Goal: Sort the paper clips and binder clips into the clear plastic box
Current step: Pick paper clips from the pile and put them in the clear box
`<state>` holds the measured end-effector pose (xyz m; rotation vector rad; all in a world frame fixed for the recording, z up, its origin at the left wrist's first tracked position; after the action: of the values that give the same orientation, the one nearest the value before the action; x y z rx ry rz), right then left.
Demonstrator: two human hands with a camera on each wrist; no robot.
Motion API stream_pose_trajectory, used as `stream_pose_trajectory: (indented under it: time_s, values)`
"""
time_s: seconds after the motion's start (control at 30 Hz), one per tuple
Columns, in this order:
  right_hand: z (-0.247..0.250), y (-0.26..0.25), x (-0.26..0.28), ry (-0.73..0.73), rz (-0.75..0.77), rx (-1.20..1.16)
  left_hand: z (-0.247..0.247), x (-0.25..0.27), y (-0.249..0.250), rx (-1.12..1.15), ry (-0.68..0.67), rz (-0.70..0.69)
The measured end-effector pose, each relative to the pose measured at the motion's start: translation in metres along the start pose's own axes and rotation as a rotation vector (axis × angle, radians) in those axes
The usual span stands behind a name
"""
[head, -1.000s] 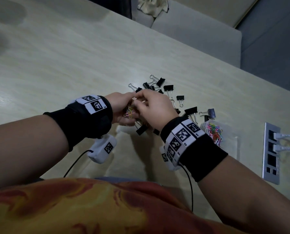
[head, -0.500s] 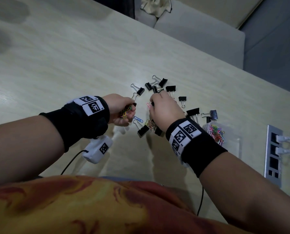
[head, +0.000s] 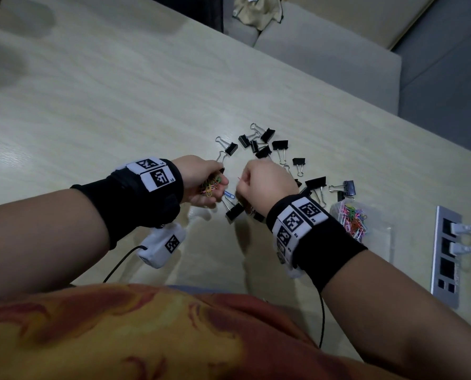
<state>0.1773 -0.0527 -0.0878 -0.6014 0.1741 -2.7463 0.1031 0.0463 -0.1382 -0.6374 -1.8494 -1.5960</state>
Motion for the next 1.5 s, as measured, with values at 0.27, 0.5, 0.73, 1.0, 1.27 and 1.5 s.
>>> stream_pose_trajectory:
  time_s: [0.27,0.5,0.73,1.0,1.27,1.5]
  values:
    - [0.013,-0.010,0.004,-0.073,0.102,-0.157,-0.004,-0.005,0.005,0.029,-0.023,-0.024]
    - [-0.020,0.039,0.006,-0.257,-0.032,0.196,0.009,-0.004,0.002,0.068,0.010,-0.011]
    - [-0.025,0.003,0.019,-0.208,0.219,0.155,0.006,-0.001,0.003,0.037,0.024,-0.007]
    - [-0.030,-0.010,0.019,-0.164,0.228,0.219,0.007,0.001,0.004,0.016,0.045,-0.012]
    - [-0.040,0.008,0.017,-0.177,0.089,0.169,0.004,0.003,0.002,-0.018,0.027,0.002]
    - [0.006,0.014,0.018,-0.067,0.021,-0.196,-0.003,0.003,0.003,-0.040,0.016,-0.028]
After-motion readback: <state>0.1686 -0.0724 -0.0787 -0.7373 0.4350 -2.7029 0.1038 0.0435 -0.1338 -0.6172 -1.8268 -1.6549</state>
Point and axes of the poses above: each hand's wrist, its own x-axis away from the middle knuckle, its own z-axis out of the back of the hand, y = z × x, the point moved 8 cm from there along -x, towards the middle knuckle, and after that the axes turned 13 degrees about -z, right-handed, at the moved point
